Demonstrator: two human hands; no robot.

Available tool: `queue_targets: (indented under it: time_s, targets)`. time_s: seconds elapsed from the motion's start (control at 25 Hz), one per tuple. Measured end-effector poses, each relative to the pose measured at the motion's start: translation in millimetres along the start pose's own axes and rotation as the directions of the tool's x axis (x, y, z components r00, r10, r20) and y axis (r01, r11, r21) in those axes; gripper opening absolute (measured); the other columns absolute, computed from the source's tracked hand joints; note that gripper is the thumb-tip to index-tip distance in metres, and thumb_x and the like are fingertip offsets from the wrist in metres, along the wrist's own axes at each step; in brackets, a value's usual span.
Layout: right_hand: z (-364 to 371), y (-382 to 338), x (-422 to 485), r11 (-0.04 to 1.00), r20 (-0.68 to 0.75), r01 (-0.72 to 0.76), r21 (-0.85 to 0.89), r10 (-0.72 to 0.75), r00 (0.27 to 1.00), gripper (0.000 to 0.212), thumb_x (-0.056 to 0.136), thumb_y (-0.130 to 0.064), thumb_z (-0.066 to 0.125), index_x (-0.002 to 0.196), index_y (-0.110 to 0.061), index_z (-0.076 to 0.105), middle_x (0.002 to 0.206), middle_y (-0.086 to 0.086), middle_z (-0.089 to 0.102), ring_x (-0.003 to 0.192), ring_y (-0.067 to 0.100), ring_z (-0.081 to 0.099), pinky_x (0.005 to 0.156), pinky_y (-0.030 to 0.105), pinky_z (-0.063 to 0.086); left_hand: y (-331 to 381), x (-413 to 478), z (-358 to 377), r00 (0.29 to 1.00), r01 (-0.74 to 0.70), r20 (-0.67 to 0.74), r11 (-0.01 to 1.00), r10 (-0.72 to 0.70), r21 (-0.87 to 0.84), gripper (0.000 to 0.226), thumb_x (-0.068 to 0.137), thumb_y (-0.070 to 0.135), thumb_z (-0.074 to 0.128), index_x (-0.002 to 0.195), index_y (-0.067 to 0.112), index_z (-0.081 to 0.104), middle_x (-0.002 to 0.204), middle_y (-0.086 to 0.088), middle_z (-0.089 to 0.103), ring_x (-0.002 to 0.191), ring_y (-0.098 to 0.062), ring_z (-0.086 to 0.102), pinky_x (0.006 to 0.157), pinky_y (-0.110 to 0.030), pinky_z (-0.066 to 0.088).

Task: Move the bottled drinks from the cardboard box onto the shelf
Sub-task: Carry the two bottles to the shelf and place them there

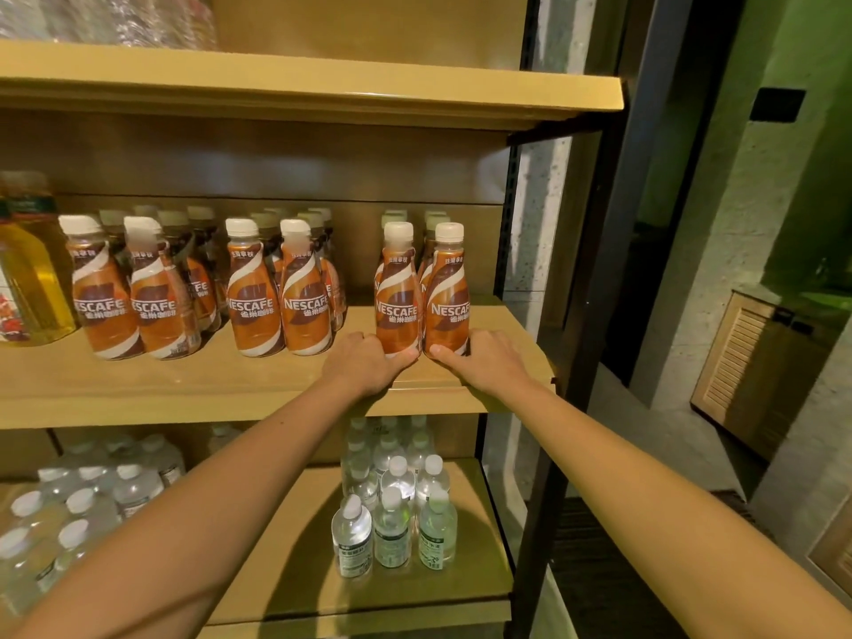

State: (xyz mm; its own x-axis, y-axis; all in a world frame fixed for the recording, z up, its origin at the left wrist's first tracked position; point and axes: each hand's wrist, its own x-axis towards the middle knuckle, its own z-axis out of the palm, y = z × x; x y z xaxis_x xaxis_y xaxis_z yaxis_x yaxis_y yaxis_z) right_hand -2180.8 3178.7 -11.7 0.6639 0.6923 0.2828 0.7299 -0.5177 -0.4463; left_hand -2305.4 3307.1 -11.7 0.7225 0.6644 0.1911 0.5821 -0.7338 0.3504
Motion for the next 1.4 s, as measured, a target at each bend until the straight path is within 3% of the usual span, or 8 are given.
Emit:
queue_targets:
  time_s: [0.16, 0.6, 0.76, 0.88, 0.96, 1.04, 1.16, 1.4]
  targets:
    - [5, -4, 11, 0.999, -0.004, -0.025, -0.030, 0.025, 1.000, 0.063, 0.078, -0.071, 0.048, 0.095, -0.013, 0.068, 0.102, 0.010, 0.068, 0.101, 0.029, 0.059, 0.088, 0.044, 0.048, -4, 13, 2, 1.000, 0.020, 0.000, 0.996, -0.020, 0.081, 0.081, 0.083, 0.073, 0.029, 0.128, 0.010, 0.053, 0.130, -0.015, 0.054, 0.119, -0.032, 0.049, 0.101, -0.045, 0.040]
    - [11, -12, 33, 0.985, 0.007, -0.081, -0.156, 0.083, 0.997, 0.059, 0.086, -0.062, 0.047, 0.102, -0.008, 0.062, 0.116, 0.014, 0.062, 0.113, 0.031, 0.052, 0.091, 0.041, 0.041, -5, 43, 4, 0.997, 0.001, 0.081, 0.998, -0.007, 0.069, 0.069, 0.092, 0.062, 0.027, 0.119, 0.006, 0.056, 0.127, -0.017, 0.056, 0.118, -0.034, 0.049, 0.105, -0.045, 0.036]
    - [15, -10, 40, 0.978, 0.008, -0.104, -0.181, 0.107, 0.994, 0.065, 0.087, -0.063, 0.043, 0.118, -0.008, 0.057, 0.126, 0.012, 0.057, 0.121, 0.029, 0.047, 0.097, 0.042, 0.035, -10, 52, 6, 0.993, 0.022, 0.116, 0.998, -0.030, 0.065, 0.080, 0.084, 0.072, 0.027, 0.125, 0.008, 0.052, 0.130, -0.017, 0.054, 0.121, -0.035, 0.047, 0.105, -0.048, 0.037]
    - [14, -10, 40, 0.978, 0.040, -0.101, -0.180, 0.110, 0.993, 0.070, 0.086, -0.065, 0.041, 0.126, -0.009, 0.051, 0.131, 0.013, 0.053, 0.124, 0.030, 0.044, 0.099, 0.043, 0.033, -11, 56, 8, 0.995, 0.048, 0.090, 0.999, -0.046, -0.017, 0.104, 0.061, 0.087, 0.022, 0.127, 0.012, 0.051, 0.128, -0.013, 0.055, 0.118, -0.032, 0.050, 0.102, -0.047, 0.040]
    - [8, -10, 35, 0.983, 0.040, -0.086, -0.162, 0.094, 0.995, 0.074, 0.083, -0.067, 0.045, 0.128, -0.008, 0.049, 0.133, 0.014, 0.052, 0.124, 0.031, 0.045, 0.100, 0.043, 0.035, -9, 50, 6, 0.996, 0.074, 0.060, 0.993, -0.069, -0.092, 0.103, 0.061, 0.087, 0.032, 0.131, 0.012, 0.046, 0.132, -0.011, 0.053, 0.119, -0.030, 0.050, 0.102, -0.047, 0.042]
    - [-2, -11, 25, 0.985, 0.010, -0.052, -0.164, 0.055, 0.998, 0.076, 0.082, -0.066, 0.048, 0.129, -0.007, 0.047, 0.133, 0.015, 0.052, 0.123, 0.031, 0.047, 0.100, 0.042, 0.039, -4, 35, 0, 0.998, 0.061, -0.010, 0.988, -0.063, -0.143, 0.084, 0.076, 0.070, 0.048, 0.133, 0.010, 0.042, 0.133, -0.011, 0.050, 0.121, -0.030, 0.048, 0.101, -0.047, 0.042]
    - [-26, -14, -8, 0.974, 0.049, 0.039, -0.222, -0.029, 0.998, 0.075, 0.085, -0.061, 0.050, 0.135, -0.006, 0.041, 0.139, 0.016, 0.047, 0.127, 0.031, 0.044, 0.103, 0.042, 0.038, 3, 1, -15, 0.991, -0.052, -0.125, 0.998, 0.047, -0.040, 0.074, 0.081, 0.063, 0.050, 0.133, 0.011, 0.042, 0.132, -0.011, 0.051, 0.122, -0.028, 0.048, 0.102, -0.046, 0.042]
    - [-76, -5, -89, 0.933, 0.105, 0.074, -0.353, -0.039, 0.994, 0.067, 0.090, -0.056, 0.046, 0.137, -0.008, 0.039, 0.136, 0.014, 0.050, 0.122, 0.030, 0.050, 0.099, 0.041, 0.044, 40, -82, -51, 0.930, -0.358, -0.048, 0.927, 0.365, 0.111, 0.075, 0.085, 0.061, 0.045, 0.137, 0.008, 0.041, 0.141, -0.015, 0.046, 0.126, -0.029, 0.044, 0.105, -0.041, 0.037]
